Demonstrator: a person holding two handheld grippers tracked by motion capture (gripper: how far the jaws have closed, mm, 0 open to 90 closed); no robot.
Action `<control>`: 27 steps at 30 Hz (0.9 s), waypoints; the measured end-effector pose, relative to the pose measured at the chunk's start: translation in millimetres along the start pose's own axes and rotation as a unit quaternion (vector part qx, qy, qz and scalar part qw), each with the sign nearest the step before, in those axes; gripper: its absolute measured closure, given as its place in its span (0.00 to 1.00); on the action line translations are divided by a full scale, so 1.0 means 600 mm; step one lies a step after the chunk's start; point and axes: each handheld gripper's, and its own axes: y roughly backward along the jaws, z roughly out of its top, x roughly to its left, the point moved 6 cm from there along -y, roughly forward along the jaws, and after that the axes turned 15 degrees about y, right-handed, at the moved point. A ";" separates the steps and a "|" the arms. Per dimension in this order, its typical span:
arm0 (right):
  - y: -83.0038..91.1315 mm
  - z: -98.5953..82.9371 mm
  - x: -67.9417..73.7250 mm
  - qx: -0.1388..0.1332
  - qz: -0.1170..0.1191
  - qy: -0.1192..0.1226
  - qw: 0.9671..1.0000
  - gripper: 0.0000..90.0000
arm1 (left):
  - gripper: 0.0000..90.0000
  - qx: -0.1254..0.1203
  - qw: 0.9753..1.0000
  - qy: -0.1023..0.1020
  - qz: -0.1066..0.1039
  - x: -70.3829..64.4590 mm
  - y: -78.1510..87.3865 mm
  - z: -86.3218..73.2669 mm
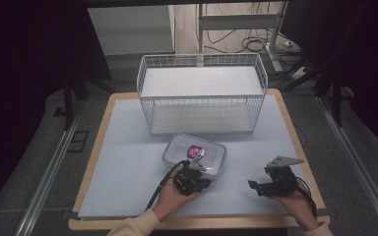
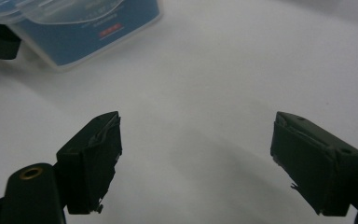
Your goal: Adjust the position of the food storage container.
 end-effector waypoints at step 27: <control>-0.001 -0.002 -0.002 0.002 -0.001 -0.003 1.000 0.18 | 1.00 -0.018 1.000 0.016 0.018 -0.002 -0.045 0.049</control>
